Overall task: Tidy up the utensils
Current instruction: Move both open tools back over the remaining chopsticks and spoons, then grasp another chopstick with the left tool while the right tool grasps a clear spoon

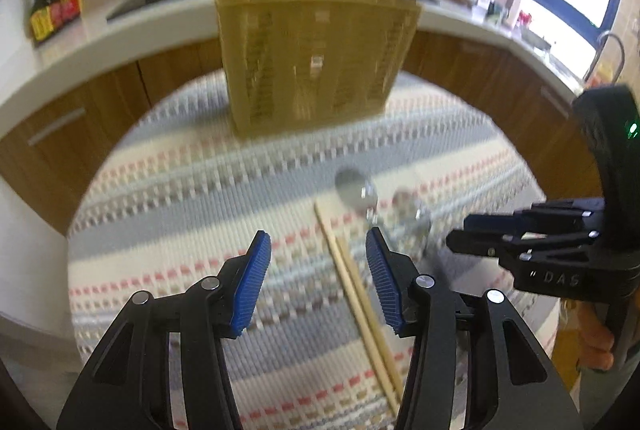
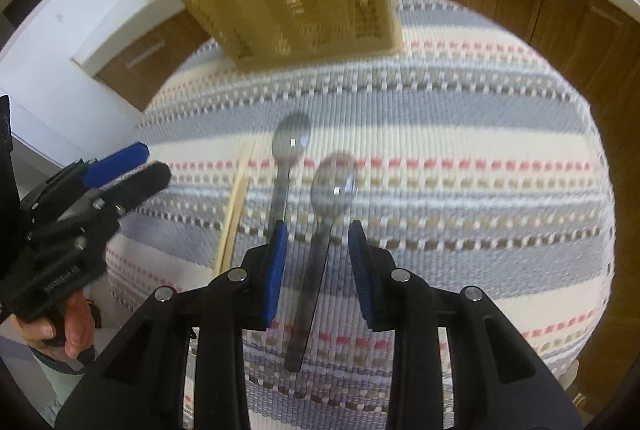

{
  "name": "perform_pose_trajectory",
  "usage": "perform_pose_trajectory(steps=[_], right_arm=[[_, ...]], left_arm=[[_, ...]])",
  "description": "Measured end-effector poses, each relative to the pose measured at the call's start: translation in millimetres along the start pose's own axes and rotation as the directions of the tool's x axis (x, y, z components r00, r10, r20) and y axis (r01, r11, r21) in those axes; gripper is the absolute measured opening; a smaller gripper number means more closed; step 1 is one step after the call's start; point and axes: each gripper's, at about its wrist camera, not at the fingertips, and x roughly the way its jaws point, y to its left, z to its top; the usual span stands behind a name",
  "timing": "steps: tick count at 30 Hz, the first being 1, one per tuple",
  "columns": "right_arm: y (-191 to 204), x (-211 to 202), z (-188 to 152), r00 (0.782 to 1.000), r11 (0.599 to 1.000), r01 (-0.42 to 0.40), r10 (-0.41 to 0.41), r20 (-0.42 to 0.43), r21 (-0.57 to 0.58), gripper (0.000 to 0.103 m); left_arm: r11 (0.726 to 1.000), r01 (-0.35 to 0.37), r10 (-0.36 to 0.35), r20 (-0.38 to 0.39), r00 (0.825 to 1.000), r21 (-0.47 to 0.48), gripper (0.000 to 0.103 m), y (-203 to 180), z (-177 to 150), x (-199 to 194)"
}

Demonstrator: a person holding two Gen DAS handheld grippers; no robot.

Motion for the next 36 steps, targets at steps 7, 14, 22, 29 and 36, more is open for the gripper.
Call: perform_pose_trajectory(steps=[7, 14, 22, 29, 36], right_arm=[[15.5, 11.4, -12.7, 0.998, 0.997, 0.061, -0.062, -0.002, -0.044, 0.028], [14.8, 22.8, -19.7, 0.995, 0.994, 0.095, -0.095, -0.010, -0.056, 0.028], [15.7, 33.4, -19.0, 0.993, 0.992, 0.114, -0.115, -0.010, -0.062, 0.028], [16.9, 29.6, -18.3, 0.991, 0.989, 0.134, -0.135, -0.011, -0.059, 0.028], [28.3, 29.7, -17.6, 0.984, 0.981, 0.175, -0.176, 0.000, -0.089, 0.027]], left_arm=[[1.000, 0.016, -0.017, -0.090, 0.996, -0.008, 0.036, 4.1, -20.6, 28.5], [0.998, 0.067, -0.066, -0.140, 0.988, 0.007, 0.036, -3.4, -29.7, 45.0], [0.998, 0.004, 0.007, -0.167, 0.986, 0.068, 0.034, -19.3, -31.7, 51.5], [0.998, -0.027, 0.039, -0.181, 0.983, 0.064, 0.034, -28.4, -29.9, 56.2], [0.997, -0.028, 0.042, -0.192, 0.981, 0.078, 0.025, -31.9, -24.7, 58.7]])
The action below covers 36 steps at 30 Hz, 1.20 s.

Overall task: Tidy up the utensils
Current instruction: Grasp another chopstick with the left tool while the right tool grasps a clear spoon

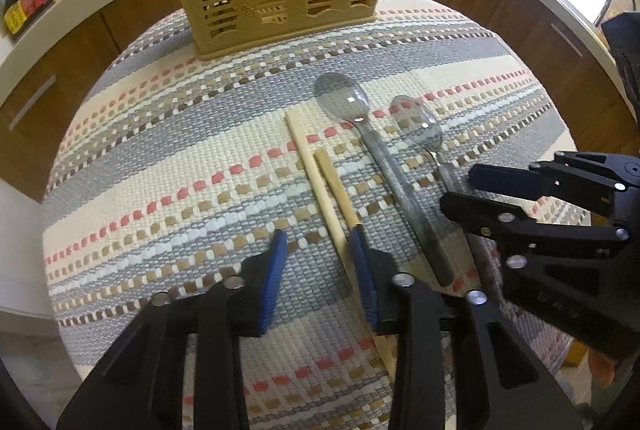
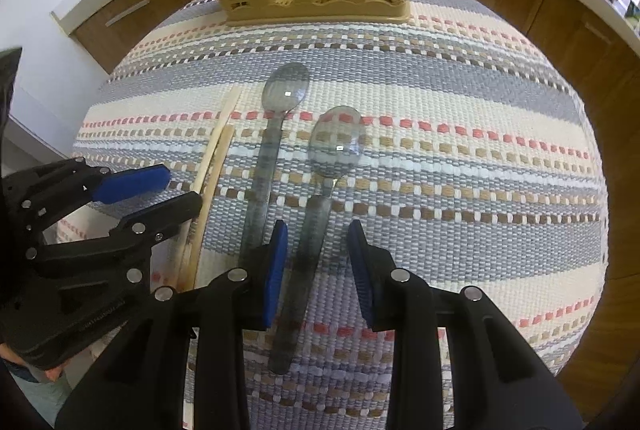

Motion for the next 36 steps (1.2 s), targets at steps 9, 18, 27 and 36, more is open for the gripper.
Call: perform_pose_trajectory(steps=[9, 18, 27, 36], right_arm=[[-10.2, -3.1, -5.1, 0.999, 0.999, 0.036, -0.036, 0.014, -0.010, 0.010], [-42.9, -19.3, -12.9, 1.000, 0.999, 0.005, -0.006, 0.013, 0.039, 0.010], [-55.7, -17.5, -18.2, 1.000, 0.998, -0.015, 0.016, -0.011, 0.056, 0.011], [-70.4, -13.6, -0.9, 0.995, 0.993, -0.080, 0.084, -0.051, 0.084, 0.012]], left_arm=[[1.000, -0.015, 0.015, 0.028, 0.999, -0.012, 0.004, -3.7, -14.1, -2.4], [0.994, -0.005, 0.009, 0.045, 0.999, -0.106, 0.000, 19.5, -40.3, -23.4], [0.982, 0.118, -0.110, 0.061, 0.992, -0.147, 0.015, 36.3, -34.1, -29.4], [0.991, 0.122, -0.124, -0.038, 0.992, -0.052, 0.025, 29.0, 12.3, 1.3]])
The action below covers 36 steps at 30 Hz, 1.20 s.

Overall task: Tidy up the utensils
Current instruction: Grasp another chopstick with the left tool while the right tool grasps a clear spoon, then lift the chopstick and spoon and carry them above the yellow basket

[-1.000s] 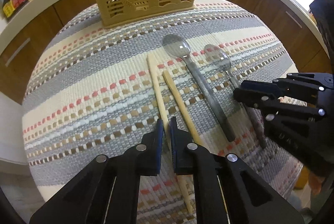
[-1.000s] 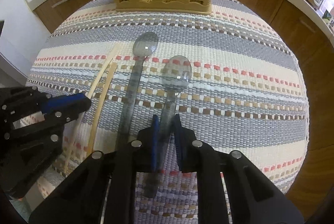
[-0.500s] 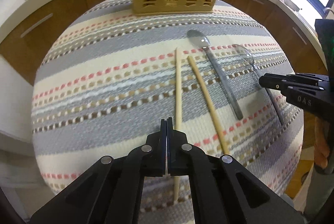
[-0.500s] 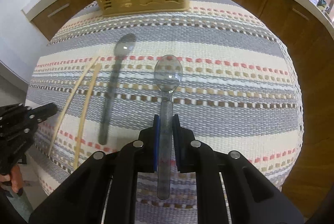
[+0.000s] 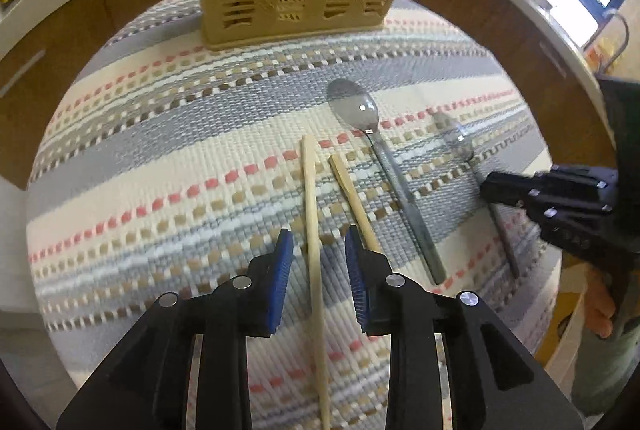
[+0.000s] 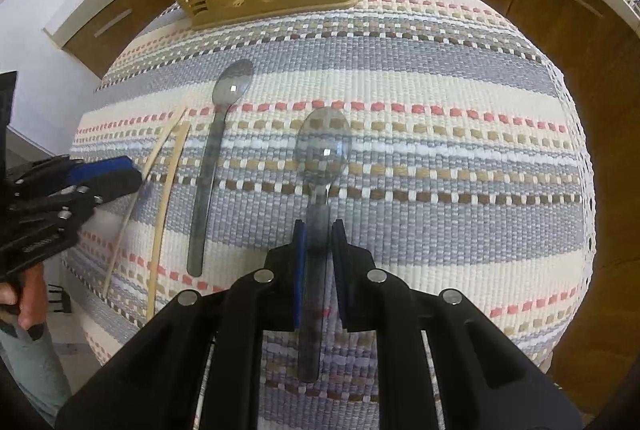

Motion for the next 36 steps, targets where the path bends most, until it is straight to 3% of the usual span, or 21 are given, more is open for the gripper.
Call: perform_pose_trajectory(steps=[7, 9, 12, 13, 14, 15, 17, 20, 23, 25, 28, 32, 36], right_arm=[[-1.4, 5.5, 13.9, 0.999, 1.000, 0.006, -0.006, -0.037, -0.005, 0.016], [6.6, 8.6, 19.3, 0.999, 1.000, 0.010, -0.011, -0.040, -0.019, 0.026], [15.8, 11.8, 24.0, 0.998, 0.998, 0.043, -0.044, -0.036, -0.038, 0.026], [18.5, 14.0, 25.9, 0.998, 0.998, 0.046, -0.048, -0.036, -0.041, 0.026], [19.9, 14.0, 26.6, 0.998, 0.997, 0.054, -0.056, -0.033, -0.049, 0.025], [21.3, 14.7, 27.2, 0.998, 0.997, 0.060, -0.061, -0.030, -0.055, 0.017], [25.0, 15.0, 24.4, 0.996, 0.994, 0.081, -0.083, -0.020, -0.074, 0.010], [35.7, 17.3, 23.0, 0.996, 0.991, 0.093, -0.093, 0.004, -0.095, 0.010], [46.2, -0.2, 19.2, 0.992, 0.987, 0.099, -0.087, 0.096, -0.125, 0.010], [53.5, -19.0, 19.1, 0.979, 0.980, 0.127, -0.100, 0.177, -0.150, 0.010], [60.3, -45.2, 23.3, 0.962, 0.979, 0.117, -0.070, 0.266, -0.166, 0.010], [60.1, -83.4, 29.1, 0.921, 0.982, 0.092, -0.020, 0.390, -0.165, 0.010], [58.2, -118.4, 40.1, 0.870, 0.982, 0.065, 0.031, 0.492, -0.177, 0.010]], left_arm=[[0.996, -0.047, 0.051, -0.050, 0.997, 0.079, 0.026, -15.6, 19.2, 15.7], [0.991, -0.074, 0.081, -0.059, 0.995, 0.108, 0.028, -24.5, 21.2, 19.1], [0.976, -0.134, 0.145, -0.054, 0.988, 0.171, 0.028, -39.4, 22.2, 24.7], [0.974, -0.142, 0.153, -0.050, 0.987, 0.175, 0.026, -41.1, 22.3, 25.4], [0.973, -0.155, 0.164, -0.042, 0.986, 0.170, 0.017, -40.8, 22.3, 25.0], [0.973, -0.164, 0.172, -0.038, 0.984, 0.165, 0.005, -40.7, 22.5, 25.2], [0.978, -0.152, 0.159, -0.034, 0.987, 0.145, 0.004, -35.0, 21.2, 23.5], [0.984, -0.139, 0.141, -0.006, 0.990, 0.112, 0.004, -33.2, 19.2, 19.6], [0.990, -0.106, 0.103, 0.038, 0.994, 0.091, 0.004, -33.0, 8.6, 5.6], [0.992, -0.095, 0.086, 0.113, 0.990, 0.080, 0.004, -37.6, 4.4, -12.5], [0.995, -0.077, 0.061, 0.233, 0.971, 0.057, 0.004, -38.0, 2.8, -50.3], [0.999, -0.032, 0.020, 0.378, 0.926, 0.023, 0.004, -33.1, 11.3, -104.0], [1.000, -0.006, 0.009, 0.537, 0.843, -0.007, 0.004, -30.2, 33.4, -150.0]])
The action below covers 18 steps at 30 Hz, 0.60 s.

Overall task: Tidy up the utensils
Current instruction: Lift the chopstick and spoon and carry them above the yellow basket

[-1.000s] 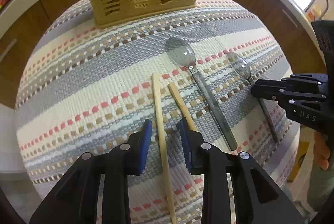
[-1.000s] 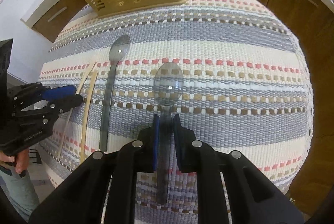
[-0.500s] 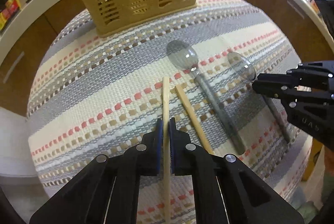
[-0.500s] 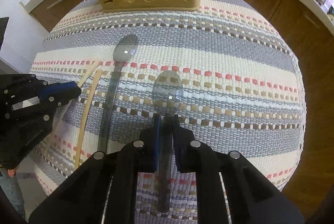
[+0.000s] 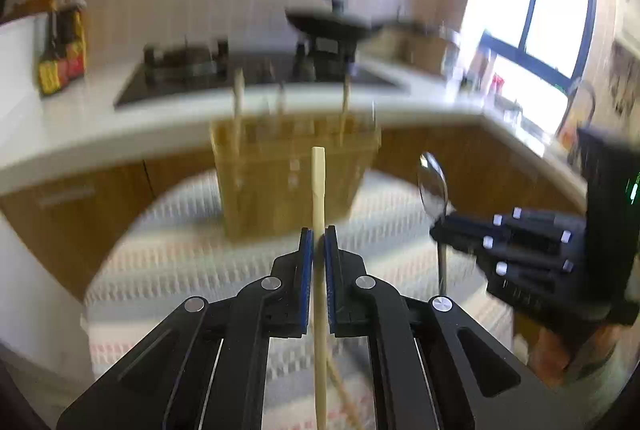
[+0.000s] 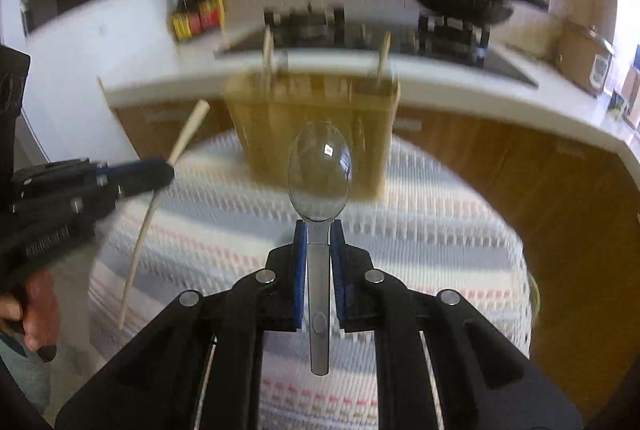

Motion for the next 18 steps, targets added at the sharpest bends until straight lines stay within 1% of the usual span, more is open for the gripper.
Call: perform_pose_trajectory(steps=[2, 3, 5, 6, 7, 11, 12, 14, 16, 18], right_arm=[[-3.2, -9.4, 12.9, 0.998, 1.000, -0.011, 0.010, 0.054, 0.006, 0.010], [-5.1, -13.4, 22.4, 0.997, 1.000, -0.019, 0.018, 0.081, 0.013, 0.010], [-10.6, -16.2, 37.4, 0.992, 0.999, -0.031, 0.027, 0.123, 0.029, 0.010], [-15.2, -18.2, 47.0, 0.987, 0.999, -0.036, 0.029, 0.155, 0.041, 0.010], [-18.7, -19.5, 55.2, 0.982, 0.998, -0.041, 0.031, 0.186, 0.049, 0.010], [-39.6, -23.9, 83.1, 0.954, 0.993, -0.072, 0.041, 0.298, 0.092, 0.010], [-45.4, -22.3, 92.8, 0.942, 0.991, -0.081, 0.041, 0.333, 0.107, 0.010], [-53.9, -18.7, 104.4, 0.931, 0.986, -0.107, 0.055, 0.362, 0.125, 0.010], [-64.3, -7.1, 118.0, 0.921, 0.977, -0.148, 0.079, 0.382, 0.155, 0.010], [-69.5, 3.0, 128.6, 0.913, 0.975, -0.148, 0.069, 0.402, 0.168, 0.010]], left_arm=[[1.000, 0.004, -0.002, 0.080, 0.997, -0.017, 0.004, 5.4, 21.4, -12.7], [1.000, -0.003, 0.005, 0.108, 0.994, -0.020, 0.004, 6.9, 33.0, -14.7], [0.999, -0.032, 0.035, 0.170, 0.985, -0.022, 0.004, 4.5, 46.2, -22.8], [0.999, -0.043, 0.047, 0.211, 0.976, -0.025, 0.004, 6.1, 55.5, -23.1], [0.999, -0.045, 0.050, 0.233, 0.971, -0.028, 0.004, 2.9, 61.4, -24.0], [0.998, -0.004, 0.022, 0.341, 0.940, -0.055, 0.004, 11.8, 86.2, -16.4], [0.998, 0.003, 0.018, 0.370, 0.929, -0.058, 0.004, 12.6, 93.8, -12.4], [0.997, 0.002, 0.029, 0.416, 0.909, -0.073, 0.004, 15.9, 105.1, -4.6], [0.996, 0.005, 0.035, 0.445, 0.895, -0.089, 0.004, 23.4, 113.4, 3.0], [0.994, -0.004, 0.055, 0.467, 0.883, -0.109, 0.004, 30.9, 120.5, 13.4]])
